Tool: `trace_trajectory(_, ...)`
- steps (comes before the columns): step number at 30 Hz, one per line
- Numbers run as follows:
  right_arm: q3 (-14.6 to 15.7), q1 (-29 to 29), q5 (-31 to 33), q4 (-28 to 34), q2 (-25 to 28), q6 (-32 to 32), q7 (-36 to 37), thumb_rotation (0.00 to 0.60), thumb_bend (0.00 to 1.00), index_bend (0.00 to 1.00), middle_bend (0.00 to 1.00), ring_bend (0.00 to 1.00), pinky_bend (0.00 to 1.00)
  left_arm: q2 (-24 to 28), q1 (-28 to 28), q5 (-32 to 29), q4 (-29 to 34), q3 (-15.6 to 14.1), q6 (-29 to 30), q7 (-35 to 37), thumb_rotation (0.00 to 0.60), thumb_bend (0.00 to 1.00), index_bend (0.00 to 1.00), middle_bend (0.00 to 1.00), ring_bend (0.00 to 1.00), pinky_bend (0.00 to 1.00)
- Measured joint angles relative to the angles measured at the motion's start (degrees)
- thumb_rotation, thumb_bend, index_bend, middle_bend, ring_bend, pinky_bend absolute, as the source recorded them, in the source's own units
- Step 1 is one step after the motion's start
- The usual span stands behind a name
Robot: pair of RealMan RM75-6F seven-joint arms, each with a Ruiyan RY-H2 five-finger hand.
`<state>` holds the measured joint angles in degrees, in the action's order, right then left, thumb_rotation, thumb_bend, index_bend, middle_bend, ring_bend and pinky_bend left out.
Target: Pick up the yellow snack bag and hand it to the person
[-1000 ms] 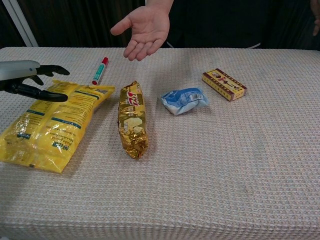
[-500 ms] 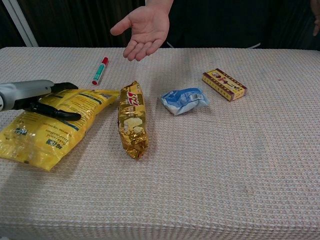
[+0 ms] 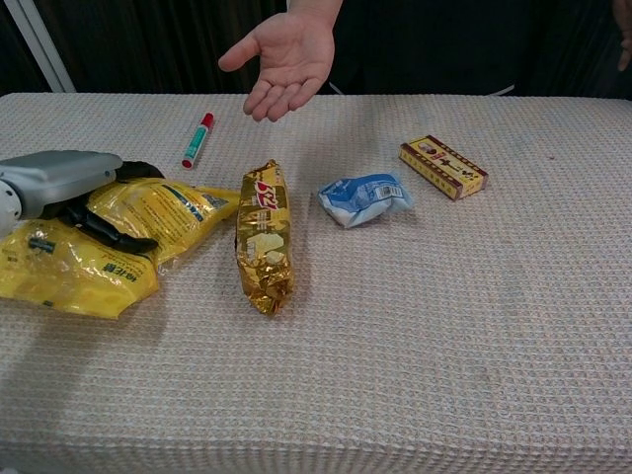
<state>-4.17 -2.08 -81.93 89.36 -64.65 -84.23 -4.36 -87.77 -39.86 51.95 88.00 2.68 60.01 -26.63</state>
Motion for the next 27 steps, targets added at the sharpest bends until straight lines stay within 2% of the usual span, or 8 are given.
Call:
trace_trajectory(3, -0.13, -0.09, 0.29, 0.13, -0.05, 0.12, -0.47, 0.6, 0.18, 0.0, 0.0, 0.0, 0.0, -0.12, 0.89, 4.06, -0.33, 0.12, 2.32, 1.57, 0.6, 0.48, 0.73, 0.82, 0.78, 0.99)
trace_trajectory(7, -0.15, -0.17, 0.36, 0.27, -0.02, 0.26, -0.72, 0.6, 0.18, 0.0, 0.0, 0.0, 0.0, 0.4, 2.23, 8.92, -0.26, 0.33, 5.01, 4.0, 0.6, 0.49, 0.81, 0.86, 0.82, 1.0)
trace_trajectory(17, -0.16, -0.05, 0.36, 0.49, 0.25, 0.02, -0.69, 0.6, 0.19, 0.0, 0.0, 0.0, 0.0, 3.67, 5.14, 16.7, 1.58, 1.83, 11.85, 7.18, 0.6, 0.49, 0.84, 0.89, 0.84, 1.0)
trace_trajectory(23, -0.15, -0.01, 0.37, 0.24, 0.35, 0.08, -0.15, 0.6, 0.19, 0.0, 0.0, 0.0, 0.0, 7.82, 7.0, 20.45, 4.89, 5.38, 18.01, 11.32, 0.6, 0.49, 0.86, 0.92, 0.86, 1.0)
trace_trajectory(27, -0.22, 0.01, 0.39, 0.18, 0.37, -0.02, 0.08, 0.6, 0.19, 0.0, 0.0, 0.0, 0.0, 9.68, 7.39, 22.15, 5.97, 9.41, 20.82, 14.89, 0.6, 0.49, 0.87, 0.92, 0.87, 1.0)
